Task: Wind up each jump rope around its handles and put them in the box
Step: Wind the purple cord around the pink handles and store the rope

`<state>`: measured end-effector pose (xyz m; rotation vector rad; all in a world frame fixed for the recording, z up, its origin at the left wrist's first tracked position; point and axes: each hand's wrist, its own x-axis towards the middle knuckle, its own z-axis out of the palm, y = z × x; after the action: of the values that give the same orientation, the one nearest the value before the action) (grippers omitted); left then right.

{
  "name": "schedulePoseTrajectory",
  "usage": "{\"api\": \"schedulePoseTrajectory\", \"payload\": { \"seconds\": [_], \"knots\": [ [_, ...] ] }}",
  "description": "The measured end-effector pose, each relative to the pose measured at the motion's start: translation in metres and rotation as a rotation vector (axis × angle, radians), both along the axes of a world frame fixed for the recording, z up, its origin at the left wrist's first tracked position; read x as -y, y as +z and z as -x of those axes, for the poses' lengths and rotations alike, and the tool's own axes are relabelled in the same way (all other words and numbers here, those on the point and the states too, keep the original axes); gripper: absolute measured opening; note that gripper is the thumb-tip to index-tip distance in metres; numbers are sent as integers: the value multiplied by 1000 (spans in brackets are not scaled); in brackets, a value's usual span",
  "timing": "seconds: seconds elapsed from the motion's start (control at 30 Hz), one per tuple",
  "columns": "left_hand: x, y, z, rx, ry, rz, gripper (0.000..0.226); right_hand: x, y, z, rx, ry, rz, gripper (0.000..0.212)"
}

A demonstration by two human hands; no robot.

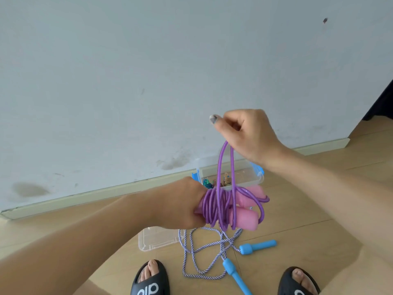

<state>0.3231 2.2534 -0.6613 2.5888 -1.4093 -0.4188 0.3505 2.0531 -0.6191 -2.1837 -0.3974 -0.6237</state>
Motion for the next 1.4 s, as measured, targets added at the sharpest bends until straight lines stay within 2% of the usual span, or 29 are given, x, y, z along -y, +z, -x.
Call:
{"api": "schedulePoseTrajectory", "payload": {
  "seconds": [0.1, 0.17, 0.27, 0.4, 0.5, 0.6, 0.67, 0.73, 0.8, 0.9, 1.1, 1.17, 1.33, 1.4],
  "knots": [
    [1, -11, -2, -35, 42, -172, 27, -13, 15, 15, 269, 47, 213, 52],
    [5, -14, 1, -67, 47, -199, 25, -23, 18, 20, 431, 72, 344, 48],
    [13, -10, 6, -50, 18, -177, 27, -17, 12, 8, 437, -20, 384, 47],
    [9, -2, 3, -40, 35, 39, 21, 17, -12, -19, 170, -213, 387, 46],
    [0, 2, 4, -61, 36, 212, 19, 23, -40, -26, -27, -130, 320, 52],
    [-6, 7, 9, -52, 78, 349, 22, 9, -65, -21, -341, -36, 186, 53],
    [-9, 12, 8, -39, 175, 454, 29, 4, -84, -14, -582, 25, 34, 44],
    [-13, 17, 3, -38, 312, 534, 34, -3, -90, -2, -756, 28, -61, 24],
    [-18, 18, -8, -29, 446, 555, 39, -13, -80, 13, -926, 67, -261, 25],
    [-32, 13, -25, -22, 586, 515, 40, -24, -60, 34, -1034, 131, -492, 48],
    [-28, 5, -35, 69, 601, 334, 36, -35, -41, 54, -1100, 99, -753, 27],
    [-23, 4, -35, 111, 603, 285, 34, -38, -40, 57, -1080, 77, -630, 21],
    [-12, 0, -31, 90, 635, 259, 32, -33, -52, 59, -795, 14, 262, 24],
    [-9, -3, -30, 75, 637, 229, 31, -35, -52, 63, -694, 11, 467, 24]
  ]
}}
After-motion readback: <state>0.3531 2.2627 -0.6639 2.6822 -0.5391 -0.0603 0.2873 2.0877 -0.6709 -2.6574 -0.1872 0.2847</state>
